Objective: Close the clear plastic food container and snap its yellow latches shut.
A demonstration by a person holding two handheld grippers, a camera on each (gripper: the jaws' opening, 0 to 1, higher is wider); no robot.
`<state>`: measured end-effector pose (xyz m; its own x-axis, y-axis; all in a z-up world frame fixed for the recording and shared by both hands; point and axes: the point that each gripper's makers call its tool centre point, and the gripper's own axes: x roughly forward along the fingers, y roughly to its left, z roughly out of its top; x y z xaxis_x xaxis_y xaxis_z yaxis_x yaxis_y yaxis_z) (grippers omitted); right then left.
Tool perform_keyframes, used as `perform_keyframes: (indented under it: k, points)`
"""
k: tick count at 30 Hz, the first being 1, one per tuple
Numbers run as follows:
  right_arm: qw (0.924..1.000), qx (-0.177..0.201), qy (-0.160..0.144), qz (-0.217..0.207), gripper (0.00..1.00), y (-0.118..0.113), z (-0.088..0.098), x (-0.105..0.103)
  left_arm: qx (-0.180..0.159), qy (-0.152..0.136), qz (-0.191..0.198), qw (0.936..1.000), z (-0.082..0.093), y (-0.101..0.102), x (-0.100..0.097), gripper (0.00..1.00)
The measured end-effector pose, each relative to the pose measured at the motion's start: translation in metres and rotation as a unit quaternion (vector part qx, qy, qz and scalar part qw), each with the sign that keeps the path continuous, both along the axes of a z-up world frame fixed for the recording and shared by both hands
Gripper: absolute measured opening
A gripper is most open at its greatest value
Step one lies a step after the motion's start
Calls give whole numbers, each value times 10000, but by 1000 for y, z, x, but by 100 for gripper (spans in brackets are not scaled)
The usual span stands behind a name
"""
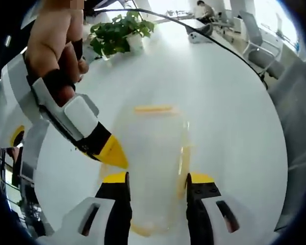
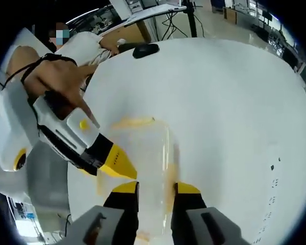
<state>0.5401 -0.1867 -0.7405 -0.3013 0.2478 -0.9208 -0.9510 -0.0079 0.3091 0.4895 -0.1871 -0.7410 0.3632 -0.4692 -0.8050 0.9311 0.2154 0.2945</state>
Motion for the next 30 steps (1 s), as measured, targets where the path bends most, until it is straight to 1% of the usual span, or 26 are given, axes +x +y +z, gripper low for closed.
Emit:
perform_keyframes:
  k: [1, 2, 3, 6, 9, 10, 14, 17, 19, 20, 21, 23, 25, 28, 30]
  points:
    - [10000, 64, 18, 54, 19, 4, -1, -1, 24, -63, -64, 10000, 1, -3, 0, 38]
    - [10000, 28, 17, 65, 19, 5, -2, -1, 16, -67, -81, 9999, 1, -3, 0, 38]
    - [10000, -27, 25, 63, 19, 6, -2, -1, -68, 24, -61, 10000, 0, -2, -1, 38]
    - [10000, -69, -3, 48, 20, 6, -2, -2, -101, 26, -82, 9999, -1, -3, -1, 38]
    - [10000, 37, -2, -2, 21, 6, -1, -2, -146, -8, -129, 9998, 0, -3, -2, 39]
    - [9999, 77, 11, -82, 22, 6, -2, -1, -151, -12, -137, 9998, 0, -3, -3, 39]
    - [9998, 158, -24, -126, 23, 7, -1, -2, -177, -29, -175, 9997, -1, -4, -3, 40]
    - [9997, 183, -139, -67, 23, 10, 1, -3, -225, -2, -186, 9996, 1, -4, -3, 41]
    - [9996, 187, -188, -120, 24, 10, 1, -3, -285, 37, -164, 9995, 2, -5, -3, 42]
    - [9994, 204, -278, -81, 23, 10, 2, -2, -310, 64, -146, 9994, 3, -6, -2, 42]
    - [9991, 218, -351, -77, 23, 10, 3, -3, -367, 174, -140, 9991, 6, -7, -4, 40]
    - [9988, 225, -432, -88, 23, 10, 4, -3, -353, 206, -183, 9990, 7, -8, -6, 38]
    - [9986, 116, -521, -52, 25, 4, 4, -3, -320, 189, -265, 9990, 7, -7, -8, 37]
    - [9979, 221, -605, -118, 33, 0, 8, -4, -413, 309, -201, 9985, 9, -4, -10, 46]
    - [9978, 268, -589, -173, 31, -3, 11, -6, -430, 374, -173, 9982, 12, 1, -9, 45]
